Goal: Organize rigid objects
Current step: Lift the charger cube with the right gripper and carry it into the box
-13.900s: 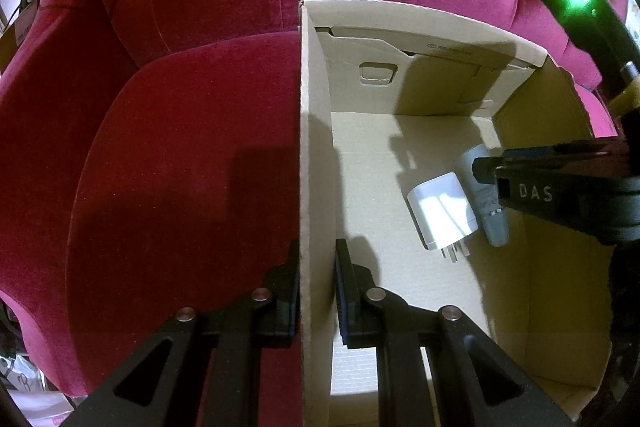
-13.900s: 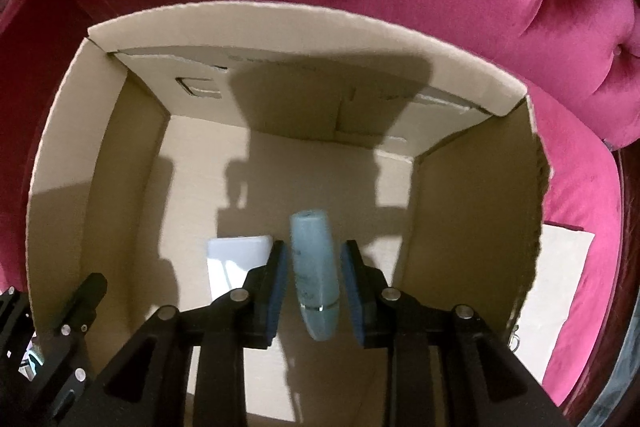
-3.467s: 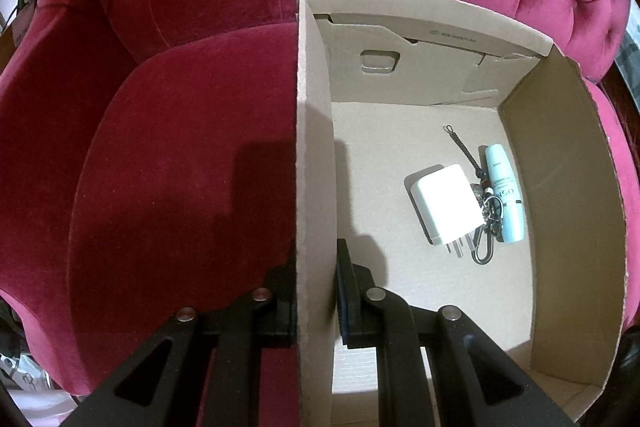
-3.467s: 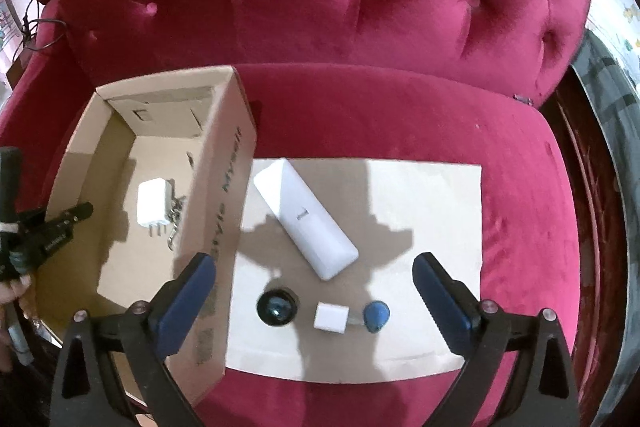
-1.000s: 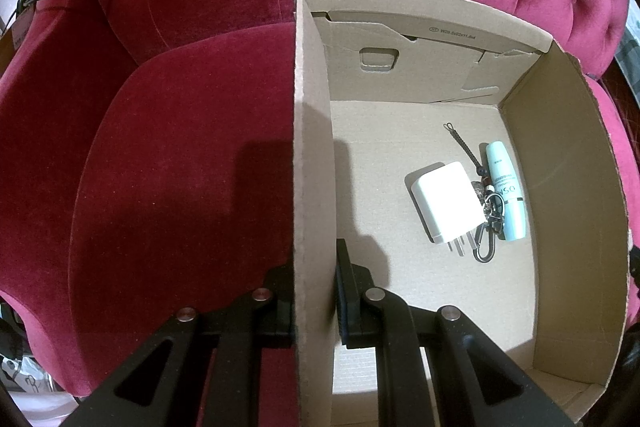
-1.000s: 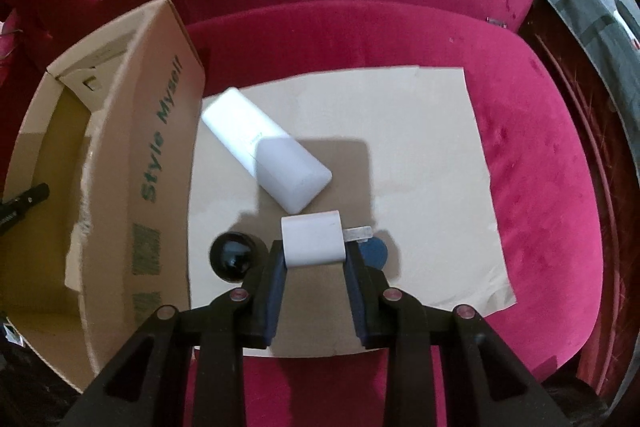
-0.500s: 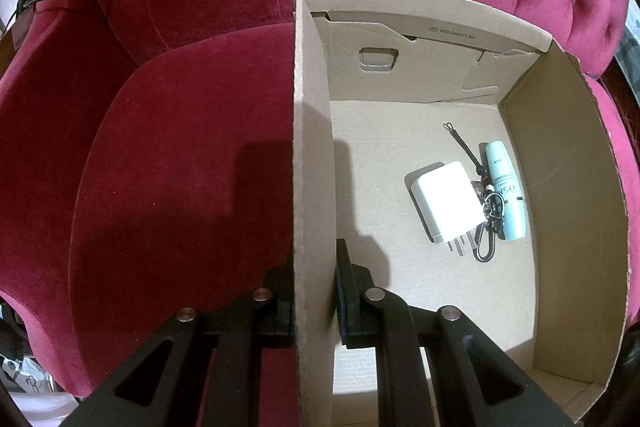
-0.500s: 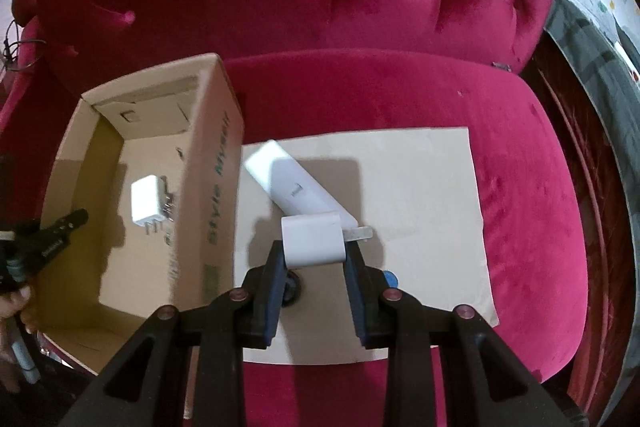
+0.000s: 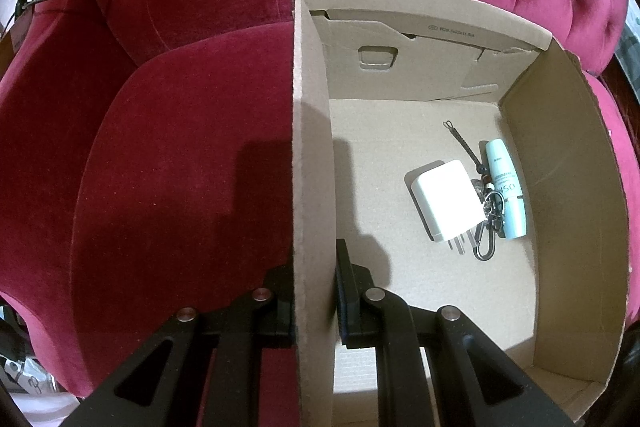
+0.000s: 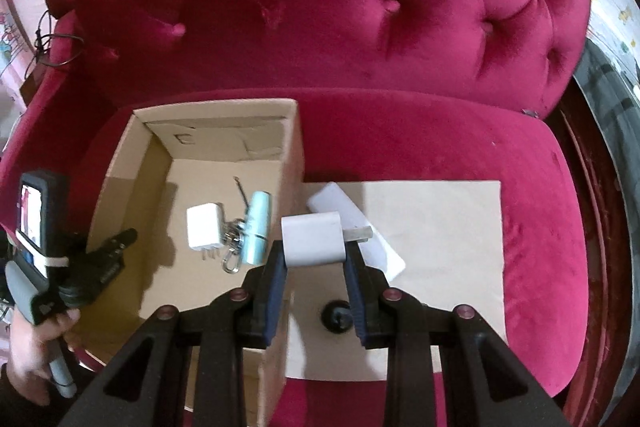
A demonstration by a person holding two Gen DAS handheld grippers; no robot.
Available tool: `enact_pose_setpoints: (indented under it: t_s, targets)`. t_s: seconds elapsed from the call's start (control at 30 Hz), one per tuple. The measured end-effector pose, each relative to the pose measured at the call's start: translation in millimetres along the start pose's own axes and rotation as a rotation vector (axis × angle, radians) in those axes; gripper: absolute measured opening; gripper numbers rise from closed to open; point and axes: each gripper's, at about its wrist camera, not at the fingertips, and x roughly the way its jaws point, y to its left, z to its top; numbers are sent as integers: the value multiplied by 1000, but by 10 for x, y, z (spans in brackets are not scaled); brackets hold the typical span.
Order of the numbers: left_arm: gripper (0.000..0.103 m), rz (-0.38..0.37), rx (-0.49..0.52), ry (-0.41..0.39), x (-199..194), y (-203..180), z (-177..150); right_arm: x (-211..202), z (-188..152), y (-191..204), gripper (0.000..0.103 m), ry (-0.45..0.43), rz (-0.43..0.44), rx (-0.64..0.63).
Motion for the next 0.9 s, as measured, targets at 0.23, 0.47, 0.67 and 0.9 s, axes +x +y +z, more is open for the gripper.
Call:
enact_pose_setpoints:
  t_s: [0.23,0.47,0.67,0.9]
  targets:
    - [14,-6,-3,2,1,23,2,52,114,317,30,0,50,-47]
    - [14,-8,-5,3,5,36,11,229,92,634,30,29,88,-93]
    - [15,-10,-7,3,7,43,14,418,-16,823,30,65,100,-122]
    - [15,-12,-7,4,4,52,17,663,-132,968,30,116,103,-149]
